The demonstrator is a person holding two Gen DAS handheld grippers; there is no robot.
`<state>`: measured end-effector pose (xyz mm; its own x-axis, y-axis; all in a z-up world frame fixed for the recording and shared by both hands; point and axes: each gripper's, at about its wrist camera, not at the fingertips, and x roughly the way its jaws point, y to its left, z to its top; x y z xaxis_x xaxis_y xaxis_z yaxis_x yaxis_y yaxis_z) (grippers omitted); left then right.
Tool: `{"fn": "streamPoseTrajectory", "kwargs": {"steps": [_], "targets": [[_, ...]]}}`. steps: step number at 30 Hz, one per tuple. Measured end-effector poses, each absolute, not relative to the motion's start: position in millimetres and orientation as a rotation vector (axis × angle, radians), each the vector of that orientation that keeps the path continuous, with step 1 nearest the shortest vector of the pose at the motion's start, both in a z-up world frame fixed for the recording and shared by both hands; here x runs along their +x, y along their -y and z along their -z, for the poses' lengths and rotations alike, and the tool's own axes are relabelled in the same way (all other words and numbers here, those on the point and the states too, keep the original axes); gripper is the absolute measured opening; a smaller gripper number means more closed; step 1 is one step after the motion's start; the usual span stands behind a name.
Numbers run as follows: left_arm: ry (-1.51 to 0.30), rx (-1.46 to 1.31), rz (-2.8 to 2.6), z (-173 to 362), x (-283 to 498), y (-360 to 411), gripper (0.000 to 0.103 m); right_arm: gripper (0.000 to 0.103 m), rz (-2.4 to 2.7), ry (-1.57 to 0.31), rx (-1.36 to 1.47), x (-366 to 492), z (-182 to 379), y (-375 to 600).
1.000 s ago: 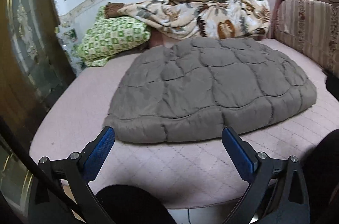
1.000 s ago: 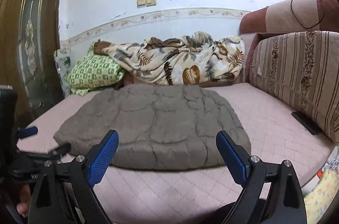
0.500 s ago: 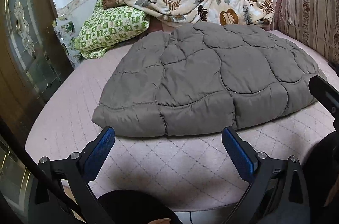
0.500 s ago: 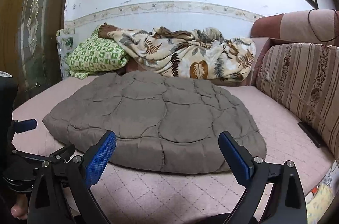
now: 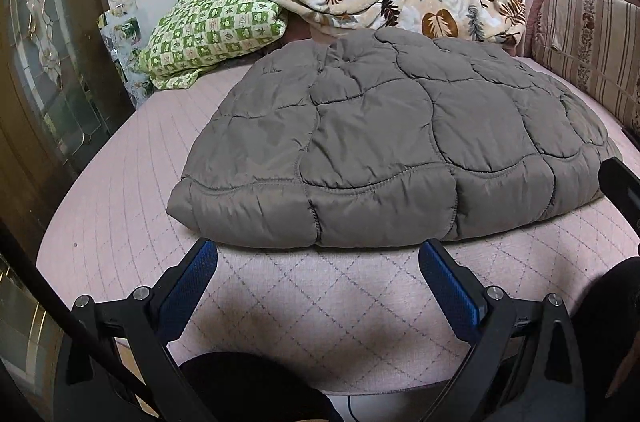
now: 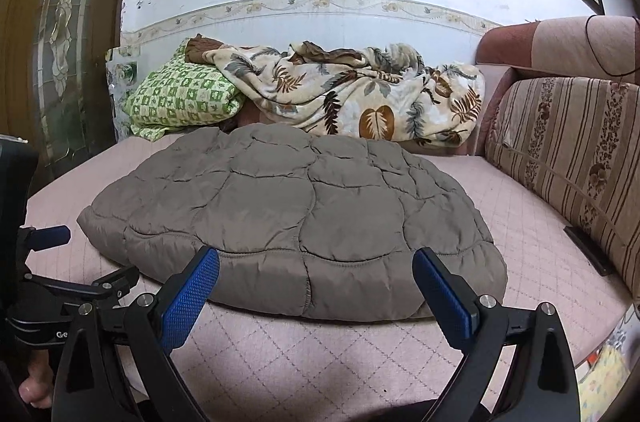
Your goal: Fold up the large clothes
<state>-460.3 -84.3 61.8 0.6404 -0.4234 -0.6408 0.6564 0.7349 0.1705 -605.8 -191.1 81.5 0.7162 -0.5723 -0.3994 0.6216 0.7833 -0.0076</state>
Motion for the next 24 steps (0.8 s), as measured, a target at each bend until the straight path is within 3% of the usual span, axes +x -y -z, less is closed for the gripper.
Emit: {"fn": "streamPoseTrajectory", "kwargs": {"steps": [24], "targets": [[-0.615,0.432,0.626,-59.2,-460.3,87.0,0.101,0.099,0.666,-0.403,0.139,-607.4,-80.2,190.5]]}}
